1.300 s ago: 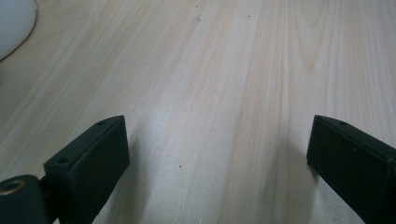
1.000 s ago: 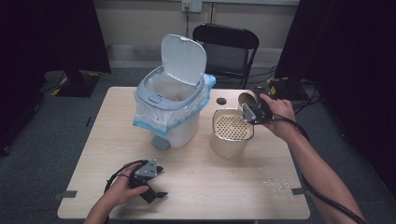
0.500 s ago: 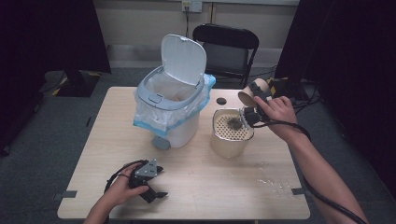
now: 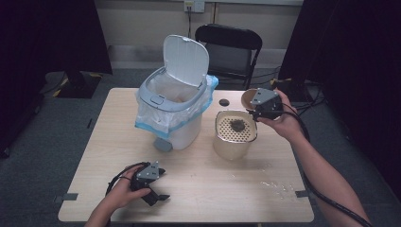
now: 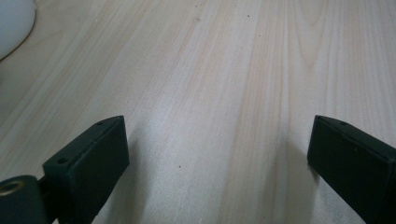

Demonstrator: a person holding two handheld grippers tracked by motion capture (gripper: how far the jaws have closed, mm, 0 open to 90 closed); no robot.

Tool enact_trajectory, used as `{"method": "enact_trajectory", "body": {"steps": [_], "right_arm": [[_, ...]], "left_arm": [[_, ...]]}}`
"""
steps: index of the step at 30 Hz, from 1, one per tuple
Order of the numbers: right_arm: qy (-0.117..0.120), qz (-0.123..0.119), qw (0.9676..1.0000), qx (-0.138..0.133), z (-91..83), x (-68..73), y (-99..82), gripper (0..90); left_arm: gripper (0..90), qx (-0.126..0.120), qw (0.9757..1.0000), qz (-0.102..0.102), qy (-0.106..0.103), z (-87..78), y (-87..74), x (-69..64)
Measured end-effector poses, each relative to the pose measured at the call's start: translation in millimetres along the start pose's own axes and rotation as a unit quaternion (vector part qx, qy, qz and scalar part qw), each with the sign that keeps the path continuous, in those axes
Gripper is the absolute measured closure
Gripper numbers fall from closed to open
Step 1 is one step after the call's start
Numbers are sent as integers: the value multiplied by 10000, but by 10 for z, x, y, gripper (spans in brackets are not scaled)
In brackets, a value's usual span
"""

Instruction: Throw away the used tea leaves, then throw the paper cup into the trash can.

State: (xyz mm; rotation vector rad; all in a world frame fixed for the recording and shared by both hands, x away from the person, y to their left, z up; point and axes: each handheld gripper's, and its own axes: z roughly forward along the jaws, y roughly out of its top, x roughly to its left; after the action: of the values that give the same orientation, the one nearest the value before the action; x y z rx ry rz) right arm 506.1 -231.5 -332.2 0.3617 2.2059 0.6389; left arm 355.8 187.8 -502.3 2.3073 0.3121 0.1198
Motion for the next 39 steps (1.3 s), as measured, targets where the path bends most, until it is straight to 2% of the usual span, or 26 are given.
{"method": "enact_trajectory", "body": {"steps": [4, 6, 9, 16, 20, 27, 32, 36, 39], "right_arm": [[148, 56, 9999, -4, 10, 29, 29, 292], [296, 162, 9994, -43, 13, 39, 46, 292], [349, 175, 9992, -31, 14, 43, 69, 291], [514, 516, 9973, -135, 12, 11, 104, 291], [673, 740, 9949, -105, 30, -2, 120, 289], [883, 1125, 9893, -288, 40, -43, 168, 288], [954, 1139, 9885, -286, 58, -39, 230, 288], [1027, 1221, 9867, -298, 63, -48, 273, 288], [1111, 1338, 9841, -353, 52, -76, 312, 288]], "left_arm": [[49, 0, 10000, -1, 15, -1, 0, -1], [48, 5, 10000, 9, -12, 0, 1, 1], [40, -5, 10000, 7, -27, 3, 0, 0], [39, -2, 10000, 9, -23, 3, 0, 0], [39, -3, 10000, 12, -25, 2, 1, 0], [34, 9, 10000, 18, -48, 7, 0, 0], [34, 14, 10000, 15, -53, 6, 1, 0], [34, 22, 10000, 28, -41, 3, 2, 3], [34, 26, 10000, 24, -41, 3, 3, 2]]}}
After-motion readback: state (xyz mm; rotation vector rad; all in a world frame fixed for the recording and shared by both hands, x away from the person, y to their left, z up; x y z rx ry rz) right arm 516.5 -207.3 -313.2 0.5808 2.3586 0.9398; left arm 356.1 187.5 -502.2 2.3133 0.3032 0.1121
